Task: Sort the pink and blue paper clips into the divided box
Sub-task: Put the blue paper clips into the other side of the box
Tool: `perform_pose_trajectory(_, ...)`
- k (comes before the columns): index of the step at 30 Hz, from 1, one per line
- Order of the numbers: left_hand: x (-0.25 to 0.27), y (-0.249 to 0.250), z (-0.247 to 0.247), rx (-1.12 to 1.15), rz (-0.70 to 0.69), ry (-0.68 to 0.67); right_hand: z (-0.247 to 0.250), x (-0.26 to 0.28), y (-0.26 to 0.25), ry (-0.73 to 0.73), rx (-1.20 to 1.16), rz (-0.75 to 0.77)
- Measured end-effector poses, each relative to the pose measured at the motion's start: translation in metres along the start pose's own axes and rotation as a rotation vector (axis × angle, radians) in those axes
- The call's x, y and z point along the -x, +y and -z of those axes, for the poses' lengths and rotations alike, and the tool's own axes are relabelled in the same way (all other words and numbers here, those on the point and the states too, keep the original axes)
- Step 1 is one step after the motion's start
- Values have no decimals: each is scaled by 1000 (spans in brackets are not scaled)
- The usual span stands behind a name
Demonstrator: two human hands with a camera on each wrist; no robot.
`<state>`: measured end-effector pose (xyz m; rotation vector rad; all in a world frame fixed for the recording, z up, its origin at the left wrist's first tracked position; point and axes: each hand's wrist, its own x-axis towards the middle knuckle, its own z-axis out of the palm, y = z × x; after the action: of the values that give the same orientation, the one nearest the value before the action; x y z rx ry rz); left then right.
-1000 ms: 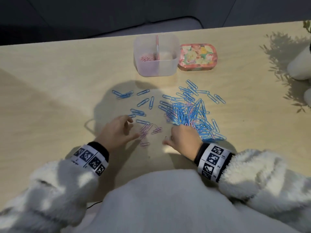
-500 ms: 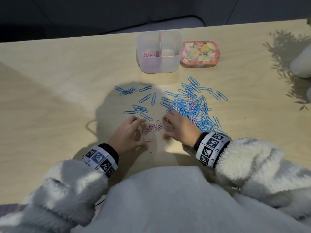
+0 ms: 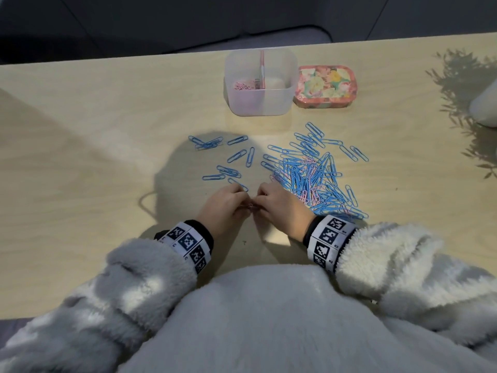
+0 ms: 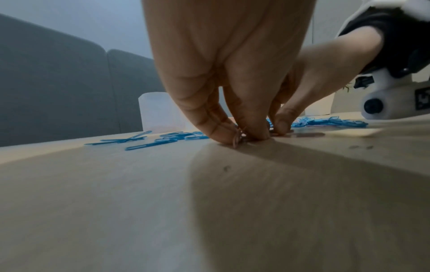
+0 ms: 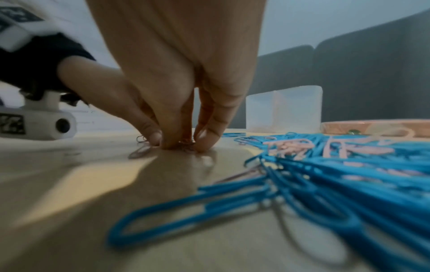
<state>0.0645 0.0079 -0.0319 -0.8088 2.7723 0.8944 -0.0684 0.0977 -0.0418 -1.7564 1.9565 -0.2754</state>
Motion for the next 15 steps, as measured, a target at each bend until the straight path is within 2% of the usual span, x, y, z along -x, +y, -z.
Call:
perform_pose_trajectory(6, -5, -1, -3, -113, -54, -39, -8, 9, -4, -107, 163, 14)
perform_pose_trajectory(9, -4, -3, -7, -186, -103, -64, -15, 5, -1, -52, 168, 19)
perform_pose_trajectory(12, -2, -7, -11, -266, -191, -29, -15, 2, 3, -15, 191, 65)
perform_pose_trajectory(15, -6, -5, -9, -255, -212, 13, -7, 1, -1, -11, 279, 65)
